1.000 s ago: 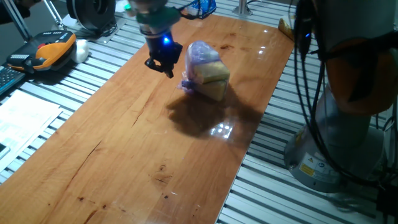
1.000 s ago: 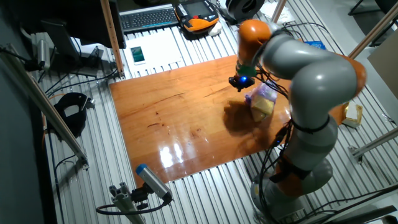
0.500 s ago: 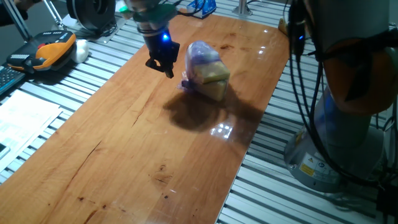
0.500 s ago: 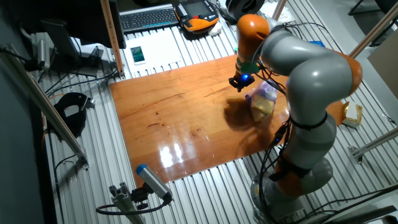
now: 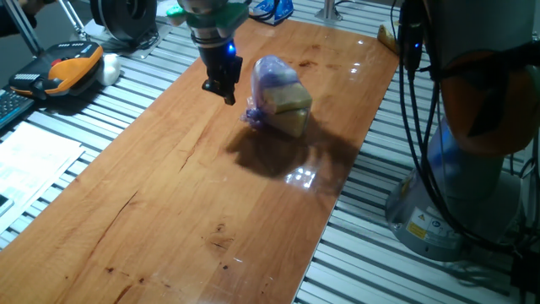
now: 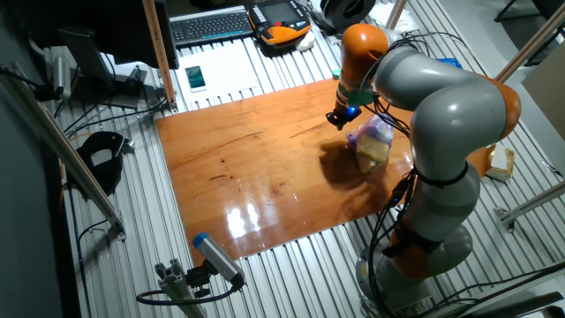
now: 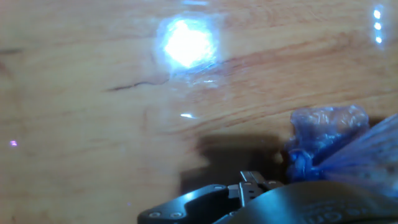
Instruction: Pick up a bag of things
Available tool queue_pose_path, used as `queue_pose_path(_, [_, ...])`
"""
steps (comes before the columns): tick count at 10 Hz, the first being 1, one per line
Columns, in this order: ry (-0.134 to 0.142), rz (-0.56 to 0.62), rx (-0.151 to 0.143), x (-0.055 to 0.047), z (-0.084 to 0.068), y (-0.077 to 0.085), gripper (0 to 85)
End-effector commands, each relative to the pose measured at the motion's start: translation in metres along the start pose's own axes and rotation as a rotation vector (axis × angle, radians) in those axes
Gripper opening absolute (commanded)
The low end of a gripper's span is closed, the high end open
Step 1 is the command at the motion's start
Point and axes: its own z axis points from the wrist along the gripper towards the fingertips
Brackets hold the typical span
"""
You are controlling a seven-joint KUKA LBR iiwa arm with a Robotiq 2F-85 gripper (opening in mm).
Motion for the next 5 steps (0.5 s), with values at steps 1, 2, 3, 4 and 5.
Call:
queue_pose_path(1, [-0.014, -0.451, 0.034, -0.0001, -0.0003, -0.0008, 0.0])
queue_pose_path(2, [-0.018, -0.451, 0.037, -0.0002, -0.0003, -0.0022, 0.0])
queue_pose_path(3, [-0.022, -0.451, 0.041, -0.0004, -0.0001, -0.0023, 0.0])
queue_pose_path(4, [-0.023, -0.451, 0.039, -0.0003, 0.0003, -0.0025, 0.0])
queue_pose_path(5, [-0.024, -0.451, 0.04, -0.0002, 0.0007, -0.0032, 0.0])
